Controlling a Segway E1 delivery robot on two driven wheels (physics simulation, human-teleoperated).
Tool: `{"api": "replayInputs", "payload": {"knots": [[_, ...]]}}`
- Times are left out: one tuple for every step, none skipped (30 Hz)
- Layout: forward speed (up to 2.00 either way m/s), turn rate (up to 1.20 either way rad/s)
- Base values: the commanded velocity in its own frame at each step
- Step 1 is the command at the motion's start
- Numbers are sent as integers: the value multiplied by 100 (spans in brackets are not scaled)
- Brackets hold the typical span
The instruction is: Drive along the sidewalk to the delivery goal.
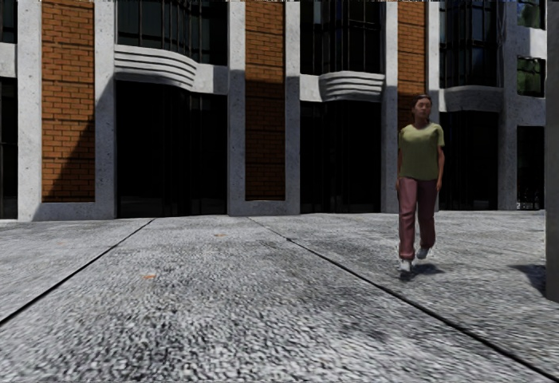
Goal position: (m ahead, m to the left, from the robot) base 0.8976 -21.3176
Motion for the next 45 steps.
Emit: {"api": "replayInputs", "payload": {"knots": [[200, 57], [200, 57], [200, 57], [200, 57], [200, 57], [200, 57], [200, 57], [200, 57], [200, 57], [200, 57], [200, 56], [200, 47], [200, 47], [200, 34], [200, 0], [200, 0], [200, 0], [200, 0], [200, -25], [200, -69], [200, -79], [200, -79], [200, -82], [200, -83], [200, -83], [200, -83], [200, -83], [200, -83], [200, -83], [200, -83], [200, -83], [200, -83], [200, -83], [200, -83], [200, -83], [200, -83], [200, -83], [200, -83], [200, -83], [200, -83], [200, -83], [200, -83], [200, -83], [200, -83], [200, -83]]}}
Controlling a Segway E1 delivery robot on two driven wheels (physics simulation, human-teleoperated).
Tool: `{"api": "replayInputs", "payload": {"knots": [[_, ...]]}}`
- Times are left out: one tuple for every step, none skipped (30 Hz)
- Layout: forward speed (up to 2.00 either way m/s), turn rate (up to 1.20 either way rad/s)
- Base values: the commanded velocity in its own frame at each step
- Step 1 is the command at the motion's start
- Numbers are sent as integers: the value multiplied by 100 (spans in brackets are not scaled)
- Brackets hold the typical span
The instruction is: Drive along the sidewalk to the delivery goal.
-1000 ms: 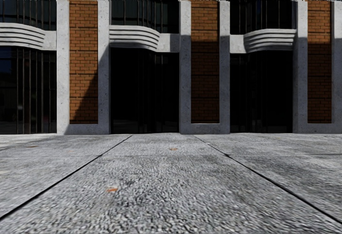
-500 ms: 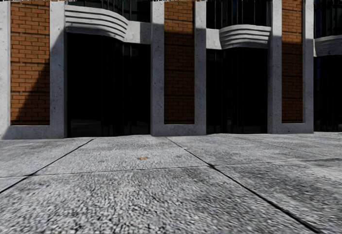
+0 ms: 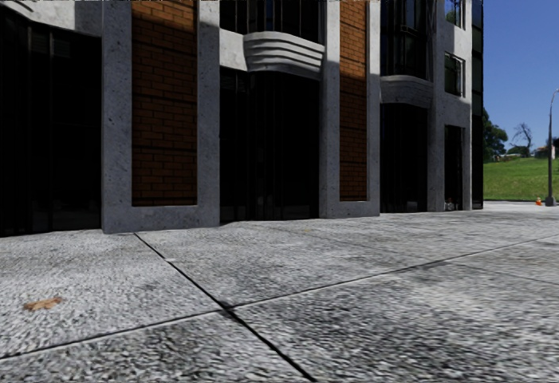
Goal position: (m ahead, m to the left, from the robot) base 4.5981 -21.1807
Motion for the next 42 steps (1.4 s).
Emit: {"api": "replayInputs", "payload": {"knots": [[200, -82], [200, -77], [200, -77], [200, -76], [200, -75], [200, -75], [200, -75], [200, -75], [200, -75], [200, -75], [200, -75], [200, -75], [200, -75], [200, -75], [200, -75], [200, -75], [200, -75], [200, -73], [200, -73], [200, -72], [200, -71], [200, -71], [200, -71], [200, -71], [200, -71], [200, -71], [200, -71], [200, -71], [200, -71], [200, -71], [200, -71], [200, -71], [200, -71], [200, -71], [200, -71], [200, -71], [200, -71], [200, -71], [200, -71], [200, -71], [200, -71], [200, -71]]}}
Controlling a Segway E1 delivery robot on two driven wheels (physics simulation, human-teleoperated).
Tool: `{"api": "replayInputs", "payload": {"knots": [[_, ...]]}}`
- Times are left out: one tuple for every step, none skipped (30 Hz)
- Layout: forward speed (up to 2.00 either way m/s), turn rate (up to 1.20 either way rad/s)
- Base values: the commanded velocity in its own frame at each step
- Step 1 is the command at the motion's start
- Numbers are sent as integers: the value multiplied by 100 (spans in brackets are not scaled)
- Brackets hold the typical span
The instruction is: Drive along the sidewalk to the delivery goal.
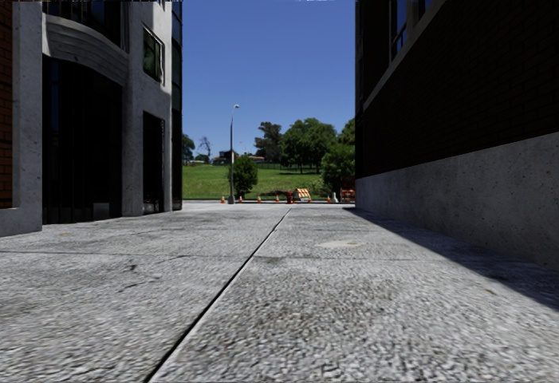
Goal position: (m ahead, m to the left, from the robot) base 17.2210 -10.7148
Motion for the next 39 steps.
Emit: {"api": "replayInputs", "payload": {"knots": [[200, -70], [200, -54], [200, -5], [200, -5], [200, 0], [200, 0], [200, 0], [200, 0], [200, 0], [200, 0], [200, 0], [200, 0], [200, 0], [200, 0], [200, 0], [200, 0], [200, 0], [200, 0], [200, 0], [200, 0], [200, 0], [200, 0], [200, 0], [200, 0], [200, 0], [200, 0], [200, 0], [200, 0], [200, 0], [200, 0], [200, 0], [200, 0], [200, 0], [200, 0], [200, 0], [200, 0], [200, 0], [200, 0], [200, 0]]}}
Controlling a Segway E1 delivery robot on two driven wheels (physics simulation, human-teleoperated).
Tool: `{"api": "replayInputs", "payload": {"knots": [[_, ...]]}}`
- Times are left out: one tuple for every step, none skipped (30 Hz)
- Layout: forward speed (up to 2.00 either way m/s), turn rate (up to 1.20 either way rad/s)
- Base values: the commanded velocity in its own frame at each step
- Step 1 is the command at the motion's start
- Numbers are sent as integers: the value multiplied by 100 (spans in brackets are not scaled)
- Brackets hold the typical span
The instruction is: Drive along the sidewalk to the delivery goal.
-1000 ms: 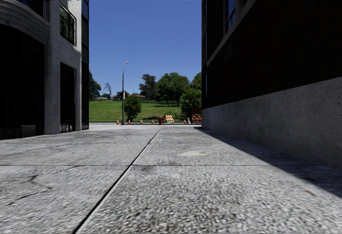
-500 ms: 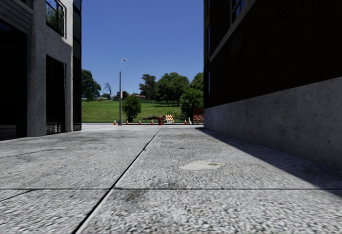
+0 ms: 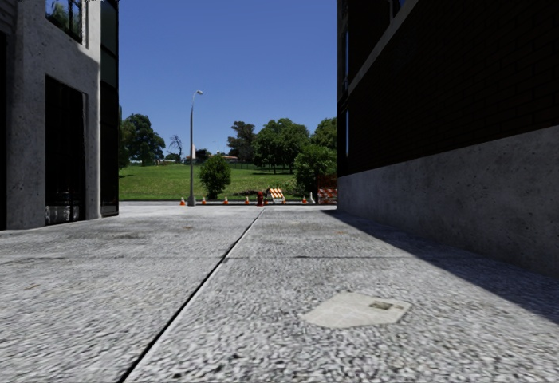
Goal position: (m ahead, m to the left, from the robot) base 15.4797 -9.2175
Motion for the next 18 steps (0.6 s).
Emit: {"api": "replayInputs", "payload": {"knots": [[200, 0], [200, 0], [200, 0], [200, 0], [200, 0], [200, 0], [200, 0], [200, 0], [200, 0], [200, 0], [200, 0], [200, 0], [200, 0], [200, 0], [200, 0], [200, 0], [200, 0], [200, 0]]}}
